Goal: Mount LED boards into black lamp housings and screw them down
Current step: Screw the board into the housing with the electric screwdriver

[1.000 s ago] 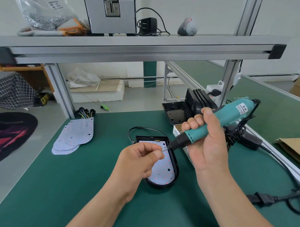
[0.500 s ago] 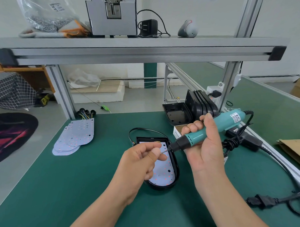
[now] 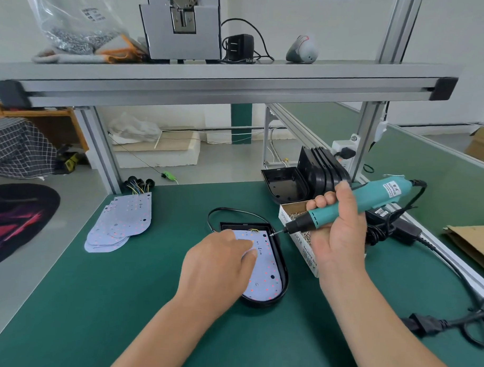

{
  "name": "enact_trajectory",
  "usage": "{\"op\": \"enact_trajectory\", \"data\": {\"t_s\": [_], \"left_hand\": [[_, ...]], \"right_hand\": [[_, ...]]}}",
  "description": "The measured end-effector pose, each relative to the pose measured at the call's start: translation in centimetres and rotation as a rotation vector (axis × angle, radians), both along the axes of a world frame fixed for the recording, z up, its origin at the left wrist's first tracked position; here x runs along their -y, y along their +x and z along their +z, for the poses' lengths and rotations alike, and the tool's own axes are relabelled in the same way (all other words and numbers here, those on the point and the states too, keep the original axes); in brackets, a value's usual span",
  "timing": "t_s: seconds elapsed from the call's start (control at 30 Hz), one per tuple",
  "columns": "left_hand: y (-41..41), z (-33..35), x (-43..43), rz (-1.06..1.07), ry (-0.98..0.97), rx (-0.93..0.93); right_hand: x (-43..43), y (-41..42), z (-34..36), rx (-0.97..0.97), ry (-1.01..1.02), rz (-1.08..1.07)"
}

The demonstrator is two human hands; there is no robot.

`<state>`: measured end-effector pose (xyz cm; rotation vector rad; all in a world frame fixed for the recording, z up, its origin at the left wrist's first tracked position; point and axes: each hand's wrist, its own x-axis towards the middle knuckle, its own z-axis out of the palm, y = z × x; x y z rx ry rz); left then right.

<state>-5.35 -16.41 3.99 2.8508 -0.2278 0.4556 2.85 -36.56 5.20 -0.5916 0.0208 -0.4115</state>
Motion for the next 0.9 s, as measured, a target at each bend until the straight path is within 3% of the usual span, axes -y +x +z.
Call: {"op": "enact_trajectory", "data": {"t_s": [0.17,0.27,0.9], "left_hand": [[0.1,0.4,1.5,-0.139,0.330,-0.076],[0.2,0.0,1.4,-0.158,0.423,-0.108],[0.6,-0.9,1.2,-0.277,0.464,0.038]], "right_hand": [[-0.6,1.4,-0.8,-0.013,-0.132,-0.051],[-1.1,1.9,-1.2,0.005,-0.229,-0.073],[-2.8,2.8,-1.7,0.082,-0.579,-0.082]]}}
